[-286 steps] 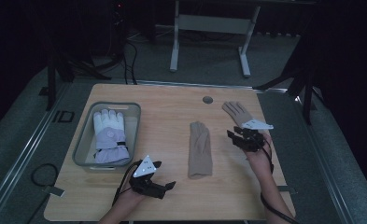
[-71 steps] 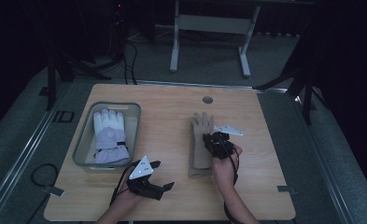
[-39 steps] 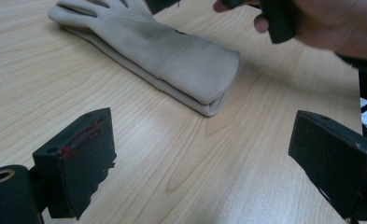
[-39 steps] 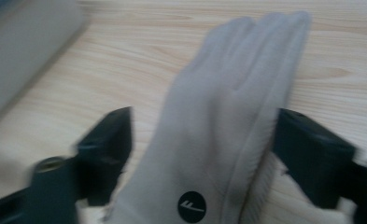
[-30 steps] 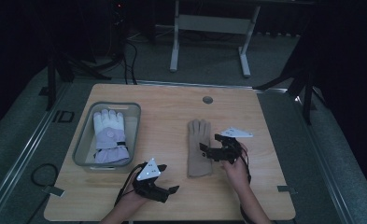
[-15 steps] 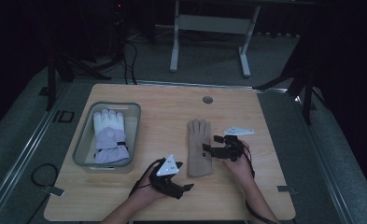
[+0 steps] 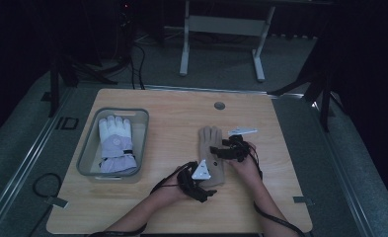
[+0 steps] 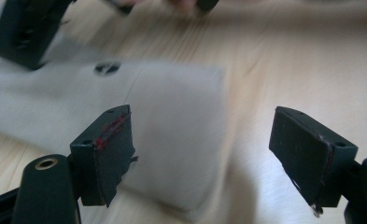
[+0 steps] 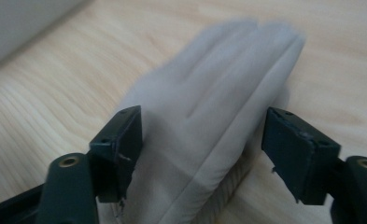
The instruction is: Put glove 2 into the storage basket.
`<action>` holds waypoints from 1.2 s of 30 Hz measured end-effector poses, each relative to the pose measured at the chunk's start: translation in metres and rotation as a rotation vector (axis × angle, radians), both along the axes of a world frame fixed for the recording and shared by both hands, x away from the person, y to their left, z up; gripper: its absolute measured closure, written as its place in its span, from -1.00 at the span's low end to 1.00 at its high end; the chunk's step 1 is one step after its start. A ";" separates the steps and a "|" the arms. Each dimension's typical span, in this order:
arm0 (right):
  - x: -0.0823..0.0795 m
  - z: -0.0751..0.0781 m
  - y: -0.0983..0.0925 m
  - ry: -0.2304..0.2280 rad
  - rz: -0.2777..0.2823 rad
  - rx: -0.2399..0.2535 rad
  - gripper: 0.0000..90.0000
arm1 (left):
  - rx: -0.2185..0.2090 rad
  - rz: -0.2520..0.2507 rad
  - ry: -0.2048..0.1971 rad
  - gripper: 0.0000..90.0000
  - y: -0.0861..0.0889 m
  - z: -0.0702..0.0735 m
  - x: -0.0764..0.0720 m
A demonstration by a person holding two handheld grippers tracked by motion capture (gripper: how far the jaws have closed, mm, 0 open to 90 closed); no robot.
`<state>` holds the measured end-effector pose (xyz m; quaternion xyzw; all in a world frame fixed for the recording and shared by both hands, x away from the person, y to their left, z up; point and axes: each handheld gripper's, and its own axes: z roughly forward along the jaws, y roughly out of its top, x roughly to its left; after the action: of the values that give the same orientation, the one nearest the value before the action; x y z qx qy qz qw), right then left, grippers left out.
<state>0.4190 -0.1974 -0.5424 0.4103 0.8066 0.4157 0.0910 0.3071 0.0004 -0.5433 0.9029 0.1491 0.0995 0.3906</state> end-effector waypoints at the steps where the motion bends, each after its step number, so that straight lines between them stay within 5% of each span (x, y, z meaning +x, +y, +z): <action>1: 0.001 -0.003 0.000 0.020 0.000 -0.011 -0.33 | 0.000 0.000 0.000 -0.52 0.000 0.000 0.000; 5: 0.003 -0.008 -0.001 0.056 0.015 -0.001 -0.16 | 0.032 0.016 0.014 -0.29 -0.001 -0.006 0.004; 8: 0.001 -0.007 -0.004 0.061 0.029 -0.003 0.31 | 0.053 0.026 0.001 -0.05 -0.002 -0.007 0.005; 12: -0.007 -0.004 0.000 0.004 0.039 -0.055 0.63 | 0.100 0.014 -0.055 0.44 -0.005 -0.005 0.004; 17: -0.017 -0.002 0.009 -0.089 0.042 -0.137 0.74 | 0.100 0.031 -0.043 0.82 -0.005 -0.003 0.006; 23: -0.022 0.002 0.011 -0.113 0.037 -0.143 0.83 | 0.076 0.042 -0.018 0.88 -0.002 0.000 0.005; 36: -0.029 0.024 0.017 -0.133 0.048 -0.094 0.86 | 0.039 0.048 -0.054 0.89 0.013 0.024 -0.007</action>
<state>0.3901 -0.1802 -0.5184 0.3574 0.8271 0.4057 0.1536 0.3004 0.0134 -0.5196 0.9035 0.1580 0.1359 0.3745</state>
